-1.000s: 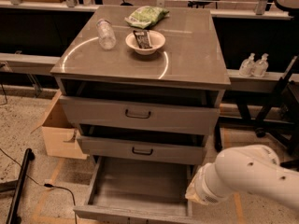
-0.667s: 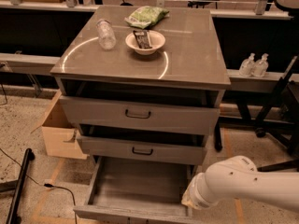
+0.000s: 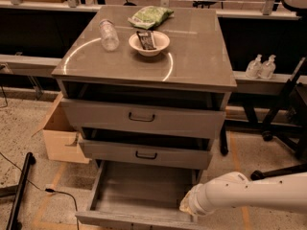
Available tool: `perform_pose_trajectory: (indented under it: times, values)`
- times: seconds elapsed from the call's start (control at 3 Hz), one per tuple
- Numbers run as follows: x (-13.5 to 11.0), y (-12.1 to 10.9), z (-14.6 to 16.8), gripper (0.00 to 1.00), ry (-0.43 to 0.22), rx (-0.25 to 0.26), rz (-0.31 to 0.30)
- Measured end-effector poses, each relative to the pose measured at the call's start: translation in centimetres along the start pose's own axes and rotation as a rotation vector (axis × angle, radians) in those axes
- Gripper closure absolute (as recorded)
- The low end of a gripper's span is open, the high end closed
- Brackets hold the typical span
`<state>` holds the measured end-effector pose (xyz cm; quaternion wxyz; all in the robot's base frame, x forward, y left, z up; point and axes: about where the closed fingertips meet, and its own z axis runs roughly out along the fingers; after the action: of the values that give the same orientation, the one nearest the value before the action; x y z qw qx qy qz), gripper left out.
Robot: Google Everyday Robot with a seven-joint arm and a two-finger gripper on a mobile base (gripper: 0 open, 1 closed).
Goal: Close bottom drawer
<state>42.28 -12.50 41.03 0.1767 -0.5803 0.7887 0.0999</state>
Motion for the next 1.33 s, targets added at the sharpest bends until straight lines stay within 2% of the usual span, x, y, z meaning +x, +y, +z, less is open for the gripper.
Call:
perform_pose_trajectory:
  times: [0.33, 0.67, 1.0, 1.33]
  values:
    - [0.1, 0.1, 0.0, 1.00, 0.003, -0.003, 0.000]
    - [0.6, 0.4, 2.8, 1.00, -0.039, 0.000, 0.043]
    - [0.7, 1.4, 8.6, 1.00, -0.133, -0.008, 0.091]
    - [1.0, 2.5, 12.5, 1.00, -0.175, -0.040, 0.139]
